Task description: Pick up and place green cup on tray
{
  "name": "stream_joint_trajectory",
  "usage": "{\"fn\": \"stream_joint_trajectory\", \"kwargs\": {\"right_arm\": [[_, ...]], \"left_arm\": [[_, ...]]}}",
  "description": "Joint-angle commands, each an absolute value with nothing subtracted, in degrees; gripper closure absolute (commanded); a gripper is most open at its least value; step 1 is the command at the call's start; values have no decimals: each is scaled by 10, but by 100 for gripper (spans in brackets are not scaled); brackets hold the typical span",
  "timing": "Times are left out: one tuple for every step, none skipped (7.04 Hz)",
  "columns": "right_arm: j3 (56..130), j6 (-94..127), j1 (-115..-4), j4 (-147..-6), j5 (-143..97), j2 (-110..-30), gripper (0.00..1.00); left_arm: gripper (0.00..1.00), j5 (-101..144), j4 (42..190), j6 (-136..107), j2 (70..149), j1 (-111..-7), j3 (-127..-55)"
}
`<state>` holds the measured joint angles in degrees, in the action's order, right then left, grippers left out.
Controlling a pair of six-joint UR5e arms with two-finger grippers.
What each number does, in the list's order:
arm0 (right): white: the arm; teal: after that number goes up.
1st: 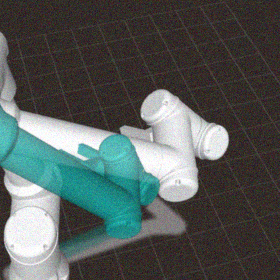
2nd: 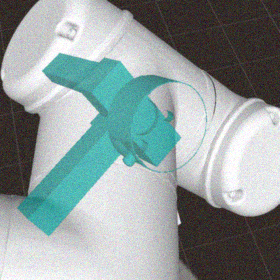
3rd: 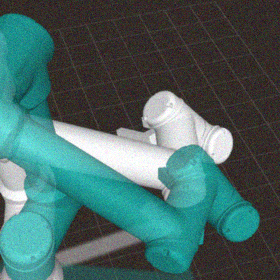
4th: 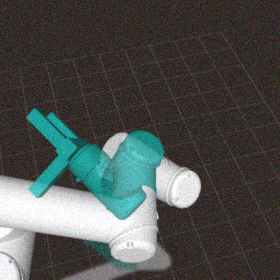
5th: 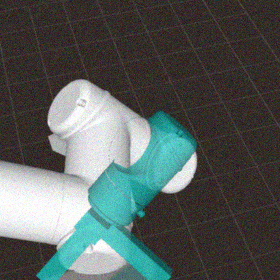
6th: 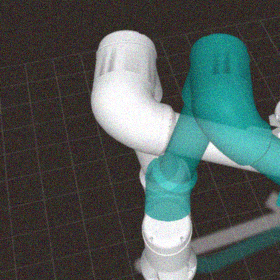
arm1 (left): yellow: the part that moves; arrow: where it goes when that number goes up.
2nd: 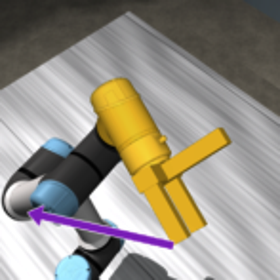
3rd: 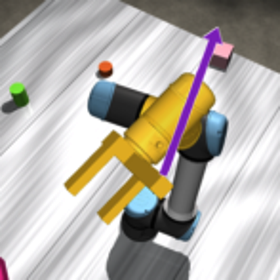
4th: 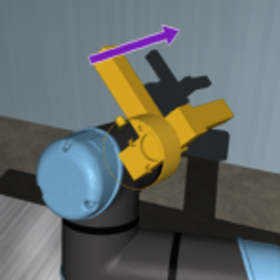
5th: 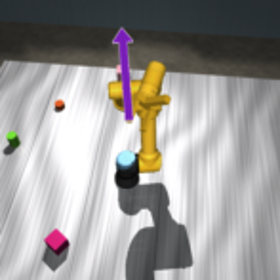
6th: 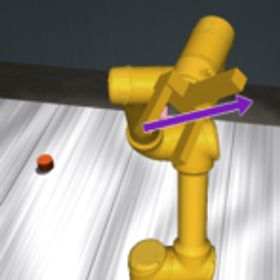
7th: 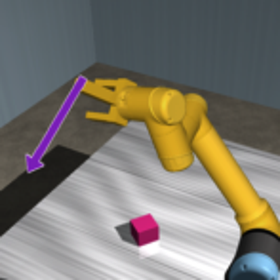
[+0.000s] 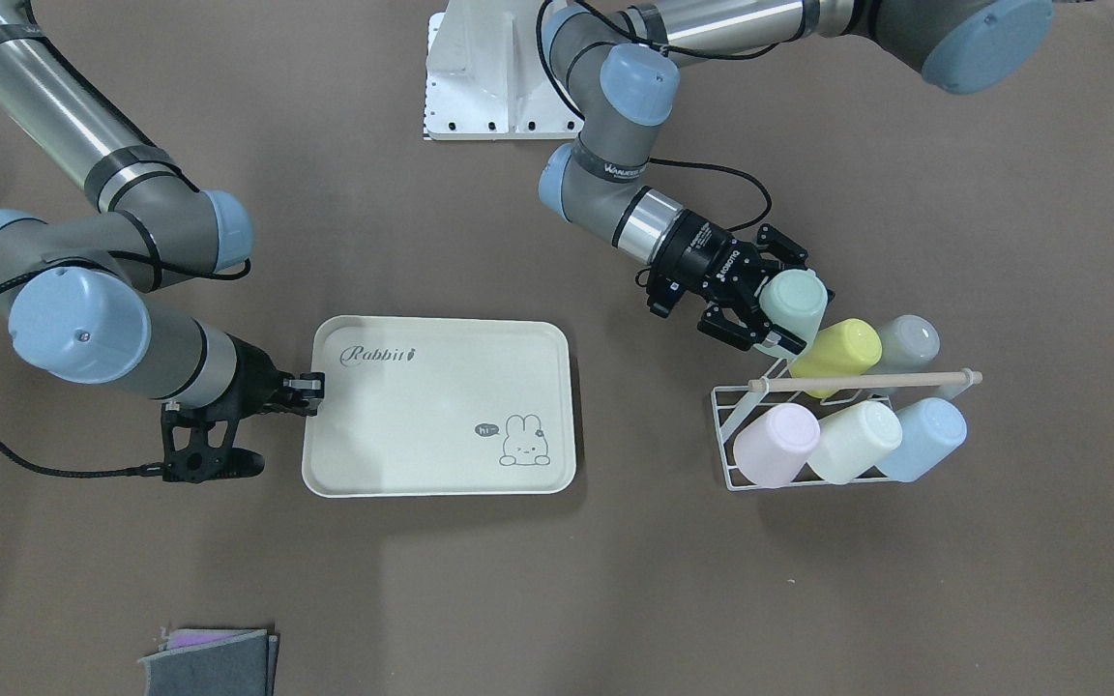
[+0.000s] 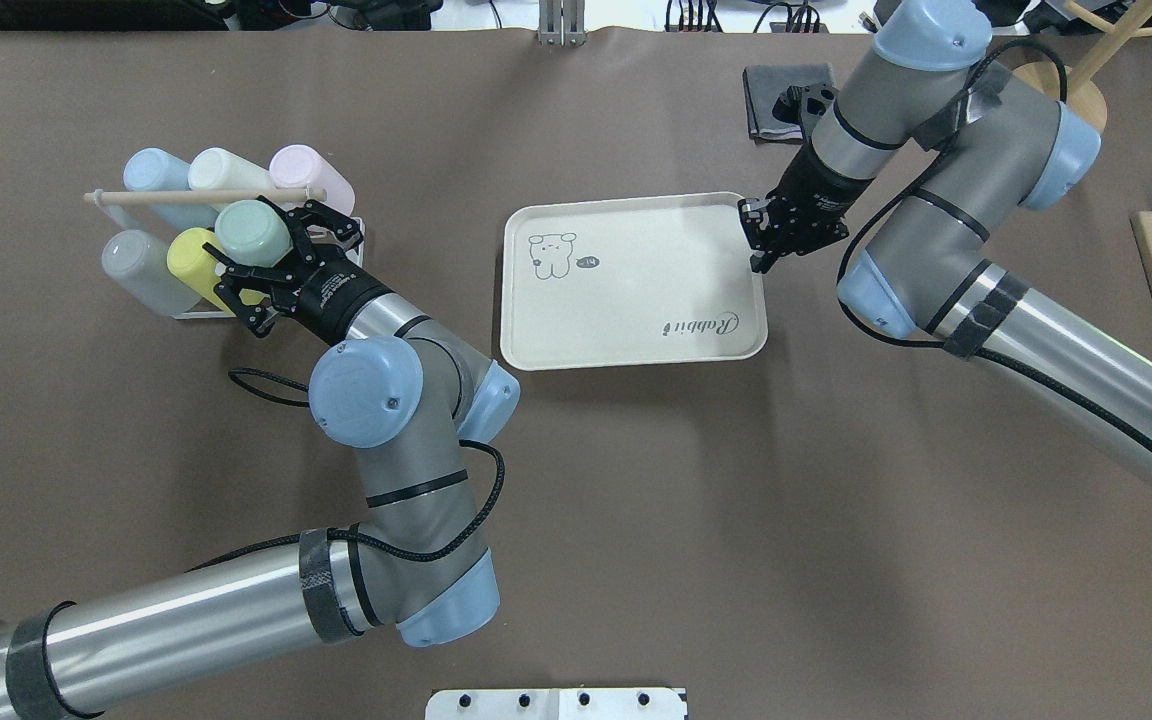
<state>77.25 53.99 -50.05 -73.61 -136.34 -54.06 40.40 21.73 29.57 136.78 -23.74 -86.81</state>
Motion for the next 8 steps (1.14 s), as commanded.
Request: {"fn": "stream_joint_trajectory", "kwargs": {"right_arm": [[801,568,-456,-741,-1331,-534,100],[800,616,-435,-741,-1307,-523,100],[800,617,-428,-740,-1295,-522,100],[800,621,-425,-741,-1295,-518,100],[799,621,-425,-743,-1295,-516,100],[798,621,-422,-742,-1295,-515,100],[799,621,-416,-737,-1288,-522,100],[797,611,-413,-736,-1282,-525,73]], "left_arm": [[70,404,178,295,1374,-237,-918],[70,405,174,295,1377,-237,-938],[70,410,170,294,1388,-237,-959],[70,439,174,286,1396,-237,-969],[70,453,181,254,1397,-238,-985],[70,498,187,197,1395,-237,-991],[70,556,202,98,1396,-238,-992],[72,623,204,-16,1396,-241,-1005]]}}
